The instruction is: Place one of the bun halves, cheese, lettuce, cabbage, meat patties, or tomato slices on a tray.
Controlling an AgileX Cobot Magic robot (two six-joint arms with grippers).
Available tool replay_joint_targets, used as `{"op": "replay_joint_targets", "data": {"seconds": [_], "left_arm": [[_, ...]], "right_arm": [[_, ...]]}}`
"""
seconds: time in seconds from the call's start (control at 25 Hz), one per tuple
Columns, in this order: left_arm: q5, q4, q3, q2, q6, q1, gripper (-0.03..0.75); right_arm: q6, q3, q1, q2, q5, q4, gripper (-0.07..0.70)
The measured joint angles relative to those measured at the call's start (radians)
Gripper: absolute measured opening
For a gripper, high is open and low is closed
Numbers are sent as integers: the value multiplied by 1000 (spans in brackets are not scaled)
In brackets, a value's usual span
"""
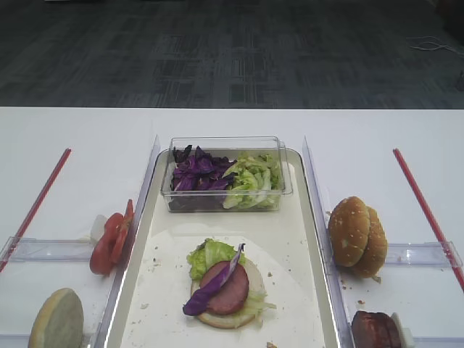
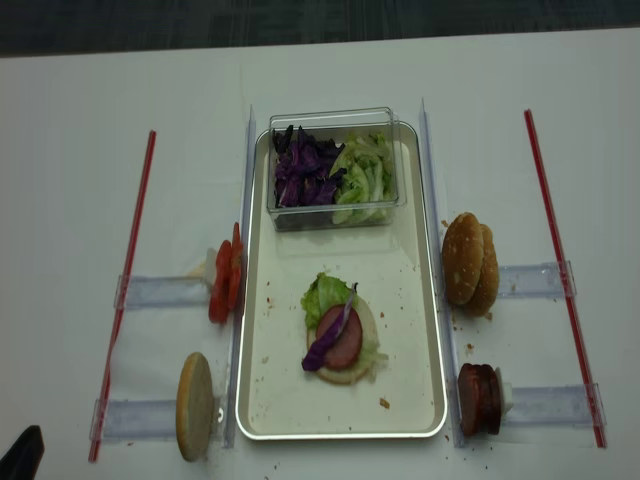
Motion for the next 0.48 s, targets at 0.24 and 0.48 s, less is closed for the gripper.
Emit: {"op": "replay_joint_targets", "data": {"seconds": [0.24,0.48], "left_arm": [[0,0,0,0,0,0,398],[0,0,0,0,0,0,398]], "right_arm": [[0,0,0,0,0,0,405],[0,0,0,0,0,0,405]]}}
